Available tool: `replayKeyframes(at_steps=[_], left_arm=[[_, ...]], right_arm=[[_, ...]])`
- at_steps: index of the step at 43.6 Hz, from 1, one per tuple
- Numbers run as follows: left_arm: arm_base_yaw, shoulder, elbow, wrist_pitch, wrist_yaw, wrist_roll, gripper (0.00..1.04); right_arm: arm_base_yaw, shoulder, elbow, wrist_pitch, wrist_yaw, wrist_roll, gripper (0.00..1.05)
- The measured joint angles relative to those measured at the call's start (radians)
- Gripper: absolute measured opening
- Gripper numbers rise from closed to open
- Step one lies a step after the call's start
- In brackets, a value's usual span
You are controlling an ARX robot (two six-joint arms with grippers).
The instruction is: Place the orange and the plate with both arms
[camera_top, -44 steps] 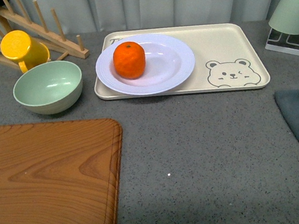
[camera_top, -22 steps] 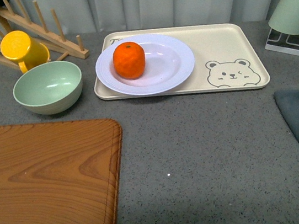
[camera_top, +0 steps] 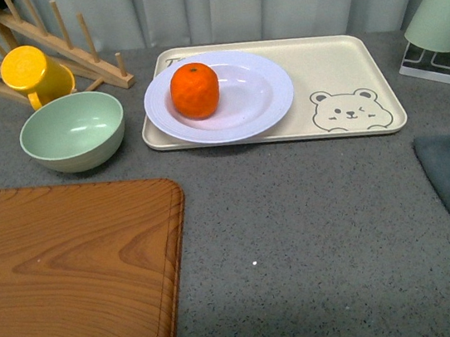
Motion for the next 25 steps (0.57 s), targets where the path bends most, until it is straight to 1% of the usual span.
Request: replayKeyframes(at_steps=[5,6,9,25], left_arm=[[0.000,0.000,0.000,0.000,0.000,0.000,0.98],[0.000,0.000,0.000,0.000,0.000,0.000,0.98],[0.000,0.000,0.000,0.000,0.000,0.000,0.98],[0.000,0.000,0.000,0.000,0.000,0.000,0.98]], right_arm=[[0.000,0.000,0.000,0.000,0.000,0.000,0.97],[0.000,0.000,0.000,0.000,0.000,0.001,0.97],[0.000,0.000,0.000,0.000,0.000,0.000,0.95],[0.000,0.000,0.000,0.000,0.000,0.000,0.95]])
